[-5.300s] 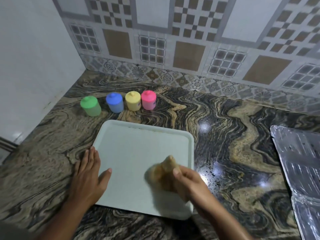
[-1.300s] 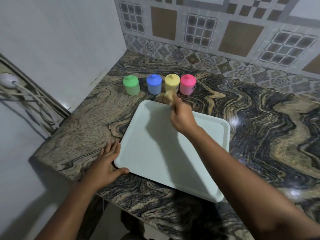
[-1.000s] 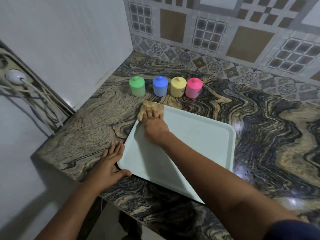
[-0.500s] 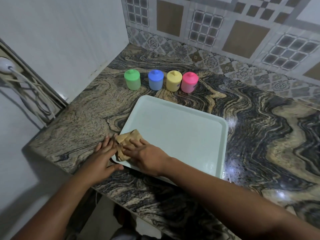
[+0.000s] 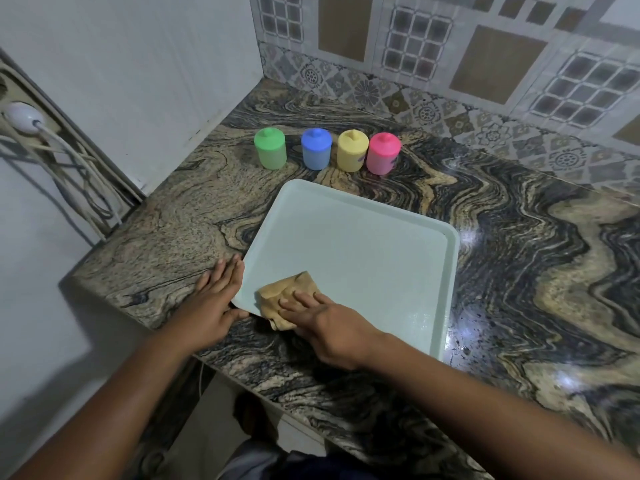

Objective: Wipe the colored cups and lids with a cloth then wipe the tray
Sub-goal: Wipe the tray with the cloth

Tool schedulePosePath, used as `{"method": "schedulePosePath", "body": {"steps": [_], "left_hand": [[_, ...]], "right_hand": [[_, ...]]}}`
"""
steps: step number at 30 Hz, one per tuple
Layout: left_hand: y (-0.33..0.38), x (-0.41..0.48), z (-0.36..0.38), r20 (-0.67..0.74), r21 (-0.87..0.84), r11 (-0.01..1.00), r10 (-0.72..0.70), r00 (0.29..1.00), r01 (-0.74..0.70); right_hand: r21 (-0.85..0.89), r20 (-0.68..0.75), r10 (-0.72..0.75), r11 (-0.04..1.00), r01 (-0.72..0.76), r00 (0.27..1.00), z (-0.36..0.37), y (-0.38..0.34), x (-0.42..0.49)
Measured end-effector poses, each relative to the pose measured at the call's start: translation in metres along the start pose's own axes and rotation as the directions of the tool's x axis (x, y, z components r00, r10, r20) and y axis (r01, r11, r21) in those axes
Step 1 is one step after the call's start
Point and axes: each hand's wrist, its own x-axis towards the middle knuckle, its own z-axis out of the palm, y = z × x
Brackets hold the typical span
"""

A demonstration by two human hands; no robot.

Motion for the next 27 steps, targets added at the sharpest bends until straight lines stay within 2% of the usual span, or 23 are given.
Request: {"method": "schedulePosePath", "body": {"steps": [6, 16, 27], "left_hand": [[0.0, 0.0, 0.003, -0.013, -0.024, 1.0, -0.016, 1.0, 0.016], [0.001, -0.001, 0.004, 0.002, -0.061, 0.998, -0.034, 0.999, 0.034], [-0.001, -0.001, 0.004, 0.014, -0.054, 0.998, -0.039, 0.999, 0.04]], "right_hand": [[0.068, -0.046, 0.116, 0.991, -0.113, 0.992, 0.004, 0.016, -0.069], [0.05, -0.126, 0.273, 0.962, -0.269, 0.954, 0.005, 0.034, -0.16], [-0.184, -0.249, 0.274, 0.928, -0.323, 0.929, -0.003, 0.04, -0.196]]}}
